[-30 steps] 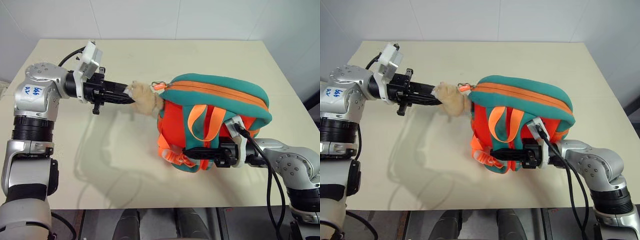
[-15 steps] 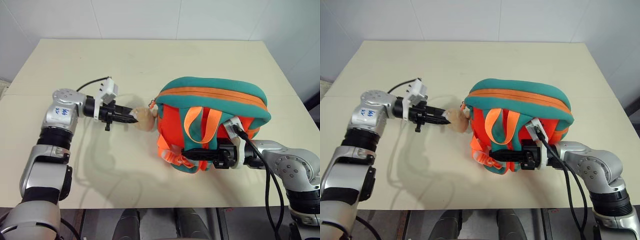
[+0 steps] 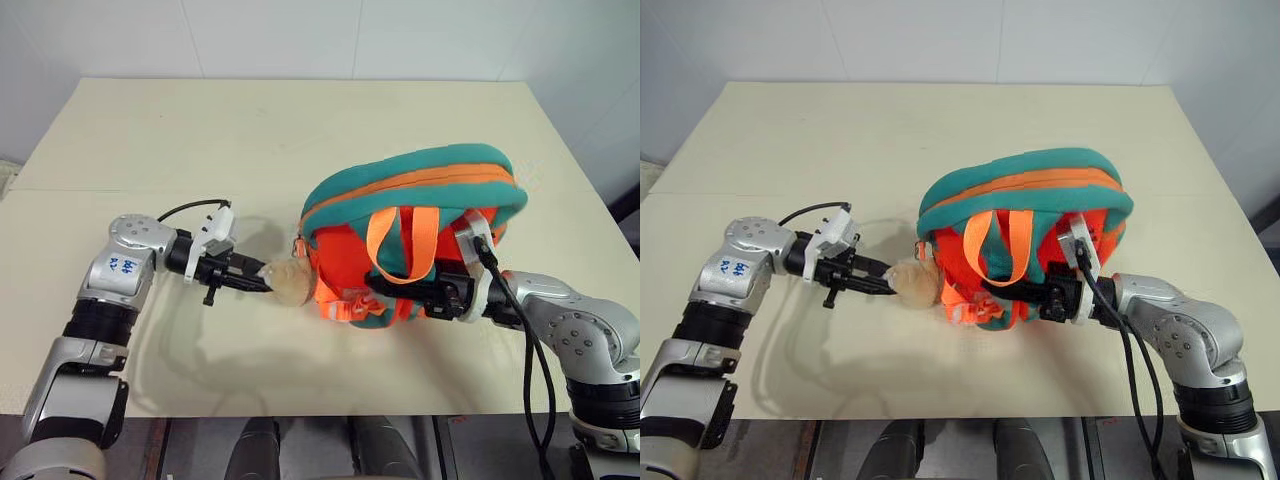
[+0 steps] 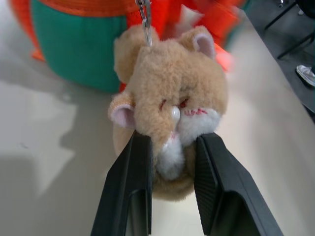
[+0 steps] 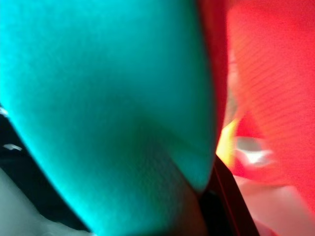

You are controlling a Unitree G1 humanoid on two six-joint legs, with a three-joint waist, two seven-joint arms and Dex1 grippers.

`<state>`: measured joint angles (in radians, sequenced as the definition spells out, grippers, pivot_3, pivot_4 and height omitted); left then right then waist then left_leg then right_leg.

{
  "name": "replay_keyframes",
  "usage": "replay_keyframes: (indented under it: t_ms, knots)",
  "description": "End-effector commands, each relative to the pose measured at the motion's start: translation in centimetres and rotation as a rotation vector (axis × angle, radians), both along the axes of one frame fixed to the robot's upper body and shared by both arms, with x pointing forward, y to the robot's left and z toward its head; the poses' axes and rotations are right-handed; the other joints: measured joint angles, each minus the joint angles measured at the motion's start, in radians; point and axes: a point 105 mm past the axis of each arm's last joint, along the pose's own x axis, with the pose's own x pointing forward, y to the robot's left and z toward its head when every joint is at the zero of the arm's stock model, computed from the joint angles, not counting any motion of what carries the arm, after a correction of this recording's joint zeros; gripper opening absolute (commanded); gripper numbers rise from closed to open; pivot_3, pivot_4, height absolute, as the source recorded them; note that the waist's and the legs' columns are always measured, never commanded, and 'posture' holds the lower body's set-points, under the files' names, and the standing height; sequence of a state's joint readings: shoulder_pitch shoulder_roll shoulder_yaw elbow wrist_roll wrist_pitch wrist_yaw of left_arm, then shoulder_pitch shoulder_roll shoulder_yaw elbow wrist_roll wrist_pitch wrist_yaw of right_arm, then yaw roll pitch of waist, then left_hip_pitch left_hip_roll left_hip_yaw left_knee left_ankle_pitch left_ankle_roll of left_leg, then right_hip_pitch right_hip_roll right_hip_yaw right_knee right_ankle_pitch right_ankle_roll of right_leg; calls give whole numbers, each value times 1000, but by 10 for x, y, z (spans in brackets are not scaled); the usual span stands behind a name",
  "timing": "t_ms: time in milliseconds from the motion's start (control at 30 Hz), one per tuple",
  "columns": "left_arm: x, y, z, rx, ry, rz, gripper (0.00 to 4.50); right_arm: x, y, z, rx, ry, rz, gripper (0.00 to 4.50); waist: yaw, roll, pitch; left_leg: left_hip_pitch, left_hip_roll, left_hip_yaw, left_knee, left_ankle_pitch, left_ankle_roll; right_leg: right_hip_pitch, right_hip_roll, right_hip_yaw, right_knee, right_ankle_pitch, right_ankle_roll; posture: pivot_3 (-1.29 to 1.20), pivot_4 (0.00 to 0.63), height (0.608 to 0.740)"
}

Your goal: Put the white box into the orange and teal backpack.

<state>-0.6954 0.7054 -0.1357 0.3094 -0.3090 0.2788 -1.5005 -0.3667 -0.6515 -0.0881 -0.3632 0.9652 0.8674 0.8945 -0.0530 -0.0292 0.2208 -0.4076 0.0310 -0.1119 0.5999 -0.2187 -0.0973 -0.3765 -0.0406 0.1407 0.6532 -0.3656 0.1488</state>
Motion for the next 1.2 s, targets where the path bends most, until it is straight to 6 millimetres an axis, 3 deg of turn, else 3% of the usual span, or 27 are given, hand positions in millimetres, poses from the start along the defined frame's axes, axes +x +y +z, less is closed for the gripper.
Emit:
replay_keyframes:
  t_ms: [33, 367, 533, 867, 1033, 1200]
  knots:
    - [-1, -2, 25, -67, -112, 20, 1479, -1, -4, 25, 6, -170, -30, 988, 2, 0, 0, 0, 0, 0, 0, 0, 0, 0, 0, 0, 0, 0, 0, 0, 150, 740]
    - [3, 12, 46, -121, -259, 101, 4500, -7, -34, 33, -108, -252, -103, 4491, 0, 0, 0, 0, 0, 0, -2, 0, 0, 0, 0, 0, -1, 0, 0, 0, 150, 740]
    - [-5, 29, 57, -163, -274, 144, 4500, -12, -66, 36, -206, -248, -163, 4491, 1, 0, 0, 0, 0, 0, -2, 0, 0, 0, 0, 0, -2, 0, 0, 0, 150, 740]
    - [-29, 56, 45, -165, -252, 219, 4500, -13, -137, 25, -378, -317, -365, 4491, 4, 0, 0, 0, 0, 1, -2, 0, 0, 1, -1, 0, -3, 0, 0, 0, 150, 740]
    - [-30, 61, 49, -180, -271, 234, 4500, -7, -145, 26, -418, -365, -351, 4491, 1, 0, 0, 2, 0, 2, -2, 0, 0, 1, -1, 1, -2, 0, 0, 0, 150, 740]
    - [-31, 57, 49, -189, -271, 228, 4500, 2, -139, 21, -430, -358, -305, 4491, -2, 0, 0, 2, 0, 2, -2, 0, 0, 2, -1, 1, -2, 0, 0, 0, 150, 740]
